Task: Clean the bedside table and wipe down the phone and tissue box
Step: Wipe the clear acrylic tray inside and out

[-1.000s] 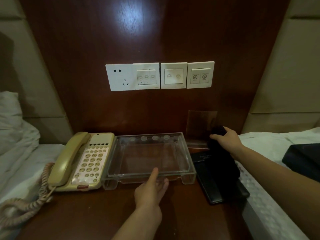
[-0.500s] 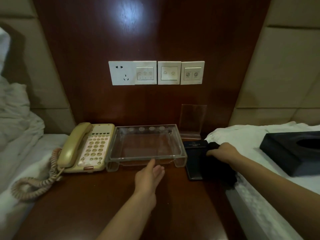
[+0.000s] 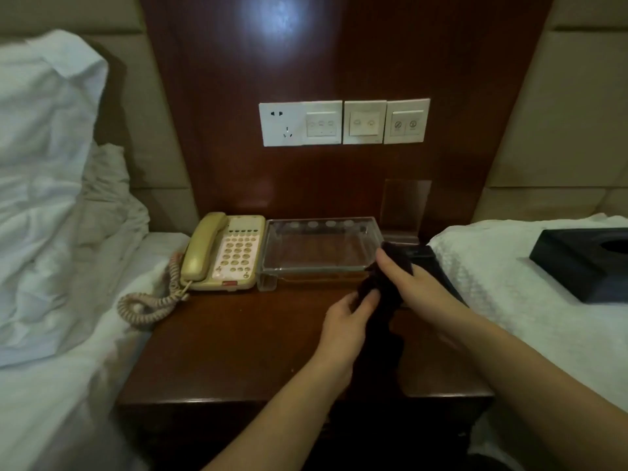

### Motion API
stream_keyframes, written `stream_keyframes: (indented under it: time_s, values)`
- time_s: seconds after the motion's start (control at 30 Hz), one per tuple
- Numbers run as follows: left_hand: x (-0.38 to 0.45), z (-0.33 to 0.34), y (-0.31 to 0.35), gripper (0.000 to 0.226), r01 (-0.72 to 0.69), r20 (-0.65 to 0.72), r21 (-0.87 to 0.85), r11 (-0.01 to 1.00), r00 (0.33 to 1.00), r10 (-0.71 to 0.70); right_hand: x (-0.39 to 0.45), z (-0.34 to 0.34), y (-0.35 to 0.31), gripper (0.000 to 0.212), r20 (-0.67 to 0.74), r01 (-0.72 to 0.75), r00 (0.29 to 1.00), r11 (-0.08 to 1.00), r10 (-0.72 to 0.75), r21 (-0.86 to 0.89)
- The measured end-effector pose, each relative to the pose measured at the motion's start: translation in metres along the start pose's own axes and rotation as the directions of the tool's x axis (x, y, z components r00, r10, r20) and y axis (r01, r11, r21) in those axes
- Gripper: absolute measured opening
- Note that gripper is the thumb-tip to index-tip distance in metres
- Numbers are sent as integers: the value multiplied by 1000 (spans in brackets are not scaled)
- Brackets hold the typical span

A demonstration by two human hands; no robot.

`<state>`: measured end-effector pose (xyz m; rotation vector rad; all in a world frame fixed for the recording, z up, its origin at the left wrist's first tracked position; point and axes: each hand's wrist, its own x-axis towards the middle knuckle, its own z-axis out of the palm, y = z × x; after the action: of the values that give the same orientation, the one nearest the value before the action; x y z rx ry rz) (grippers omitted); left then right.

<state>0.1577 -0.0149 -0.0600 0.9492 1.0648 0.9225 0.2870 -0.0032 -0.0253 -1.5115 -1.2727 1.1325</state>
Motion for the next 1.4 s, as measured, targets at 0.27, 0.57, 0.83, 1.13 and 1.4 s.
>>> stream_keyframes:
  time_s: [0.27,0.57,0.83,1.13,1.4]
  values:
    - [-26,-48,-24,41,-62,50,410,910,998,45,-21,2,53,75,-258,-73,965,894,-49,-441]
    - [-42,-112,-39,25,-150,-332,376,914,900,284,-20,98,96,61,-38,111,970,579,-240,-807]
    - [-42,-174,-37,38,-199,-595,347,916,708,380,-15,213,67,55,314,440,896,528,-315,-727]
    - [-62,-207,-43,30,-165,-607,312,936,723,330,-23,194,49,33,662,724,668,499,-340,-476]
    - [-66,-222,-37,28,-228,-652,211,950,692,311,38,196,54,42,32,247,952,701,-304,-669]
